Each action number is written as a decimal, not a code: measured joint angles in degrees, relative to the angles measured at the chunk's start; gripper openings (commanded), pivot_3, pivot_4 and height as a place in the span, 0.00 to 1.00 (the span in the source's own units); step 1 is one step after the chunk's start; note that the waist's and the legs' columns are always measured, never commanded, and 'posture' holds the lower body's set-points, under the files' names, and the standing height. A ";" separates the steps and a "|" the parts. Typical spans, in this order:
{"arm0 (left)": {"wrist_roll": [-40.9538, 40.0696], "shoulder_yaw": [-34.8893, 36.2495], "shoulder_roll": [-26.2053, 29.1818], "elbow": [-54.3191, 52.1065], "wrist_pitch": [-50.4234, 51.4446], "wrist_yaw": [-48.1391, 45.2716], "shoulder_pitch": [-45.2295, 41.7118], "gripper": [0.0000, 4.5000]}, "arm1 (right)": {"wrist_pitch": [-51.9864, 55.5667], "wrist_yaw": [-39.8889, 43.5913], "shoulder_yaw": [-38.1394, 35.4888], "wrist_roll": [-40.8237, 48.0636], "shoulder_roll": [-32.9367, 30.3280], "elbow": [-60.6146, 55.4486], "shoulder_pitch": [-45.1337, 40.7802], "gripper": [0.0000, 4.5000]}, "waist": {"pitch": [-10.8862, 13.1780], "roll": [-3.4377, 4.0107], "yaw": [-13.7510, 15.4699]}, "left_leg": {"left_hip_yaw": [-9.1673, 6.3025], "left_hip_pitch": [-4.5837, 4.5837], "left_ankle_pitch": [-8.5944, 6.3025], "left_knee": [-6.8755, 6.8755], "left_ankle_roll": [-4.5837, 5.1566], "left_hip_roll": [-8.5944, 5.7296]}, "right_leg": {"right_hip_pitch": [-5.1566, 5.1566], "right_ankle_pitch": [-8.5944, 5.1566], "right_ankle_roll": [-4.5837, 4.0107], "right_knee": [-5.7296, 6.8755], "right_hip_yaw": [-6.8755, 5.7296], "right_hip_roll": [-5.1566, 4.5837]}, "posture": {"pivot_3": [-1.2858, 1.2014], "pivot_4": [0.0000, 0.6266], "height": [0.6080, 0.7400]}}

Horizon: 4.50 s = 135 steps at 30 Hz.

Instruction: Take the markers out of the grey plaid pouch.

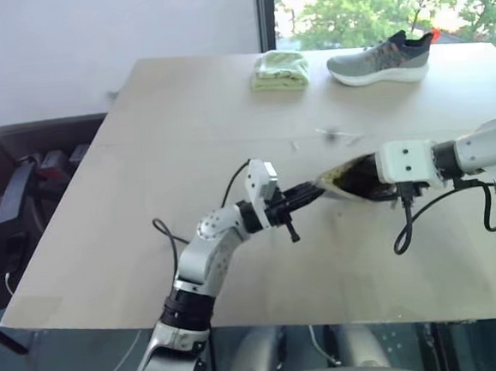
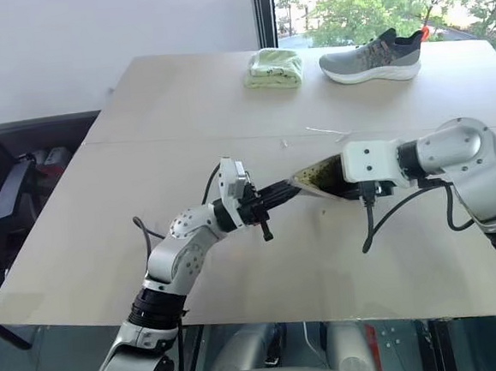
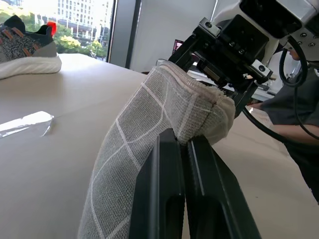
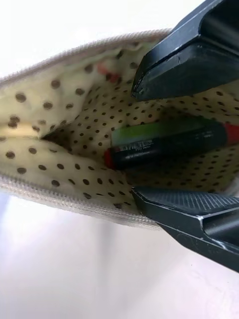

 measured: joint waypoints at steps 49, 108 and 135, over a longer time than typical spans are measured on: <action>12.26 0.04 0.69 16.80 -16.91 -0.21 -3.19 0.00 | 22.00 -4.45 -19.32 35.64 12.49 0.53 4.49 0.08 | -0.05 -0.10 0.05 | -0.10 -0.01 -0.01 -0.02 0.00 0.04 | 0.07 0.06 -0.05 -0.12 -0.08 0.02 | 0.52 0.24 1.00; -13.76 2.01 2.25 -12.28 21.39 1.85 2.93 0.00 | 3.08 5.66 9.04 -3.63 -1.80 6.12 -8.69 0.58 | -0.01 -0.01 -0.28 | -0.01 -0.05 -0.07 -0.02 0.09 0.11 | 0.01 0.05 -0.05 -0.17 -0.05 0.09 | 0.52 0.24 1.00; -13.48 1.79 4.31 -8.71 22.83 0.38 4.73 0.00 | -5.16 3.56 17.24 -19.44 9.22 14.92 -8.58 0.16 | -0.14 -0.22 -0.05 | -0.06 0.18 0.04 0.02 -0.13 0.31 | 0.13 0.21 -0.31 -0.12 -0.10 0.34 | 0.52 0.24 1.00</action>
